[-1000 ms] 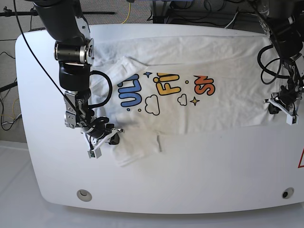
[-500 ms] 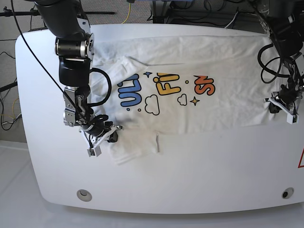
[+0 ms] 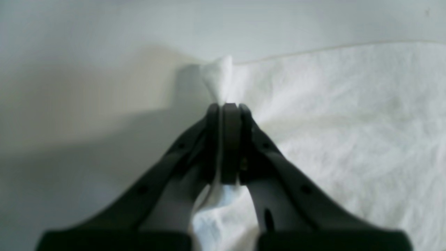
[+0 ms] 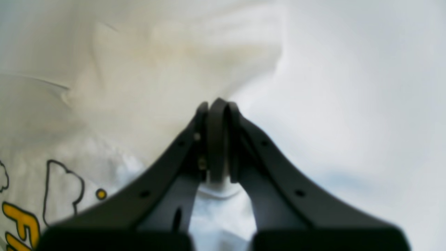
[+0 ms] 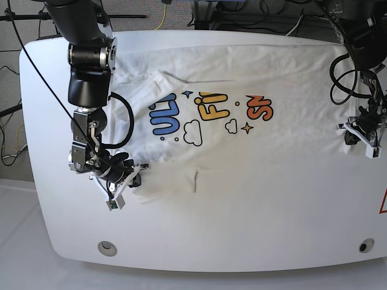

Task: Fold the T-shirt properly
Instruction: 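Close the right gripper on the shirt's side edge, then fold the side edge with both grippers toward the shirt's middle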

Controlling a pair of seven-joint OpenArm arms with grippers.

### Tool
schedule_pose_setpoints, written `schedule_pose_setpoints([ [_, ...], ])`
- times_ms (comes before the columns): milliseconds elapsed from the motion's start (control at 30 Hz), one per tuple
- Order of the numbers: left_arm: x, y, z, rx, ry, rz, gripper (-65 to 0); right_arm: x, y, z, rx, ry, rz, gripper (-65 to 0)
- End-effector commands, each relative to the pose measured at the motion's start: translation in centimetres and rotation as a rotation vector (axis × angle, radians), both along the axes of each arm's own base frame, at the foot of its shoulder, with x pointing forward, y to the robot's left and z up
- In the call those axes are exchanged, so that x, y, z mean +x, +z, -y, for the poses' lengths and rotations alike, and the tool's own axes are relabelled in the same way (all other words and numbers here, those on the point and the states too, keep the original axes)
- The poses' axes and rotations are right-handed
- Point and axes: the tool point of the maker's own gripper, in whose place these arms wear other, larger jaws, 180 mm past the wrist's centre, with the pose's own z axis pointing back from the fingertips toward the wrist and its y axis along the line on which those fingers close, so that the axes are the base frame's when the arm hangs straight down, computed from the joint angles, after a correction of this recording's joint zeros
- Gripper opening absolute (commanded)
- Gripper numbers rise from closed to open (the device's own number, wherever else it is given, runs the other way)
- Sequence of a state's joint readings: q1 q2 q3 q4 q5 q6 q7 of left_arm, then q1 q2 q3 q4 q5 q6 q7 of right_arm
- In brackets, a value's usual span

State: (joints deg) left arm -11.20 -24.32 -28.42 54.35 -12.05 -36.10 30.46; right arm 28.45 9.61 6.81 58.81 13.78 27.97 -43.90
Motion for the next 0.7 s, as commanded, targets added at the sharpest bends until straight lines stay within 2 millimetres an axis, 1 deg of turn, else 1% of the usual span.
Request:
schedule_pose_setpoints([
  [0,1.0,2.4,-1.0,0.032,-0.006,0.065,-65.0,1.1,3.2,0.4,-0.013,0.010,0.067,-65.0],
  [133,1.1,2.9,-0.8,0.045,-0.017,0.079,-65.0,1.0,4.7,0.6,-0.032,0.019,0.094,-65.0],
  [267,1.2,3.2,-0.8,0.053,-0.023,0.087,-65.0,0.8,5.7,0.7,-0.036,0.021,0.112,-65.0],
  [333,1.0,3.1,-1.0,0.057,-0.021,0.082,-65.0,0.3,5.8,0.0,-0.025,0.035,0.118,-65.0],
  [533,1.1,3.5,-1.0,0.066,-0.025,0.093,-65.0,-0.1,6.3,-0.2,-0.023,0.039,0.125,-65.0],
  [667,1.2,4.2,-1.0,0.080,-0.032,0.111,-65.0,-0.2,6.5,-0.4,-0.030,0.049,0.130,-65.0],
])
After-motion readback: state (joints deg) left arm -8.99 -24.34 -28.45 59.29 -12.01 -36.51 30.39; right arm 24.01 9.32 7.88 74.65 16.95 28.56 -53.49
